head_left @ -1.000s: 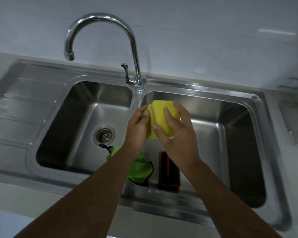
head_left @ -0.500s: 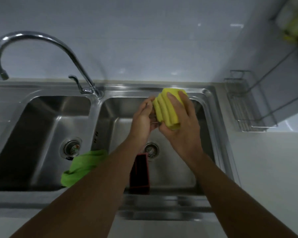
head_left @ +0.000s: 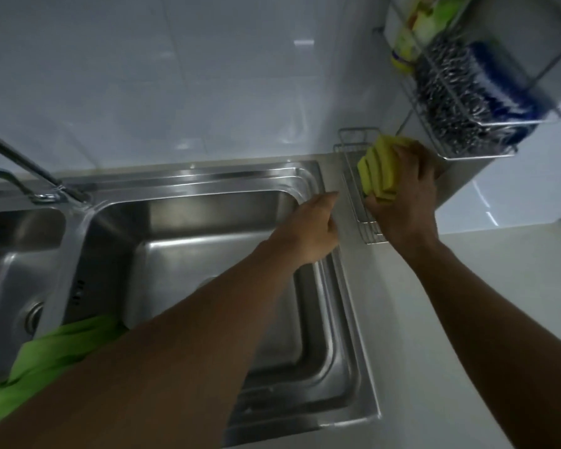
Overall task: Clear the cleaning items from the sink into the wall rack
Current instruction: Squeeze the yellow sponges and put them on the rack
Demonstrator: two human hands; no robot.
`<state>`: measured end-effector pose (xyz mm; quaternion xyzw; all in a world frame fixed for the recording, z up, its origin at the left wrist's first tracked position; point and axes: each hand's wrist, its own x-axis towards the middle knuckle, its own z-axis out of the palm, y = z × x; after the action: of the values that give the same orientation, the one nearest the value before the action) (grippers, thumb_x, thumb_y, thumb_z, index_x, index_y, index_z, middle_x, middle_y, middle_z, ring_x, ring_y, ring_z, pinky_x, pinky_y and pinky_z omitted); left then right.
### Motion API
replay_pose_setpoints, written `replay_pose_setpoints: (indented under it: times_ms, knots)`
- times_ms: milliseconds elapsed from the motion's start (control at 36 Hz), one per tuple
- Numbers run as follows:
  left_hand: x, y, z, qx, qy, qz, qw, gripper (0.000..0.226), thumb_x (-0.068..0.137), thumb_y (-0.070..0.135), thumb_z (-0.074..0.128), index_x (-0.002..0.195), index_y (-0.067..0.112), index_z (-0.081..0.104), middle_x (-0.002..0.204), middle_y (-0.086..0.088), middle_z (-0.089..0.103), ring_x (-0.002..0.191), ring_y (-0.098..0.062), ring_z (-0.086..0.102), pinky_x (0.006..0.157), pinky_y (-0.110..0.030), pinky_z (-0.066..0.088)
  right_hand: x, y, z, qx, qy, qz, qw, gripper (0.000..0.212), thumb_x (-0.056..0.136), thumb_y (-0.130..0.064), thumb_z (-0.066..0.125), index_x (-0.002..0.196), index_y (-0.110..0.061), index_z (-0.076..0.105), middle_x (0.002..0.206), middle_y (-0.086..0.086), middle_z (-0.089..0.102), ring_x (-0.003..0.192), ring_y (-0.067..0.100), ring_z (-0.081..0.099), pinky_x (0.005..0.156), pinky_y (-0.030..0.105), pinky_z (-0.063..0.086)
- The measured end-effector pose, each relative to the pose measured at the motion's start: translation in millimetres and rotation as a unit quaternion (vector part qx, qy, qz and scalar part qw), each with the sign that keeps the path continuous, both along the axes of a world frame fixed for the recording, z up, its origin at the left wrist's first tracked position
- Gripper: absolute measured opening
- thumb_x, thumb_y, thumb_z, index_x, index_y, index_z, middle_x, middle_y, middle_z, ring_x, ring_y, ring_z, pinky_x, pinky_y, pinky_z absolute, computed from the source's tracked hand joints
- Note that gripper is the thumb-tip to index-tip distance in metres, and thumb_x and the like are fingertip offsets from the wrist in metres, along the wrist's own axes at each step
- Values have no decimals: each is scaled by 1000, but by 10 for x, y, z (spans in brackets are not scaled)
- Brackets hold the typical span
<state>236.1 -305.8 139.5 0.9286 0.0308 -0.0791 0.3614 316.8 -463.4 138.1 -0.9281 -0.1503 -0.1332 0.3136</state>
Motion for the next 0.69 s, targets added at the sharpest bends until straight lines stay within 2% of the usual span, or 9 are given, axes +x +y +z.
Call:
replay_pose_setpoints:
  times_ms: [139,250,361,500,611,694]
  knots:
    - [254,-246,-128,19,62,-21,998,66,99,14,40,158,14,11,166,-4,9,152,-21,13,120,-31,16,135,-163,-167,-76,4,31,997,86,70,-12,80,144,-19,36,144,21,30,120,45,47,88,57,53]
    - [386,-365,-177,40,75,-30,996,72,97,11,42,158,13,4,167,-3,-1,153,-20,6,123,-34,14,229,-167,-279,-104,1,42,994,84,72,-14,81,144,-16,37,146,20,31,116,44,51,84,56,55]
    - [439,-426,-192,54,76,-37,995,76,95,10,44,158,15,1,166,0,-6,153,-22,9,120,-33,18,269,-194,-370,-146,21,60,987,81,76,-15,80,144,-12,36,146,15,35,116,43,53,90,56,52]
    - [486,-452,-207,69,69,-48,994,78,93,8,45,158,15,2,167,-1,-5,151,-25,18,118,-34,25,248,-201,-297,-217,32,83,972,73,80,-18,75,141,-14,36,143,13,42,111,47,54,81,55,55]
    - [511,-483,-196,69,64,-48,994,79,92,7,47,158,15,4,167,-3,-3,149,-28,24,117,-35,29,123,-214,-233,-333,-10,42,942,71,70,-11,76,133,-11,45,142,13,46,120,45,43,85,49,46]
    - [532,-487,-177,76,57,-50,994,79,92,8,49,158,15,5,167,-3,-1,147,-29,28,115,-35,31,88,-146,-184,-347,-6,8,938,66,65,-6,73,127,-10,51,145,12,39,118,41,40,79,45,39]
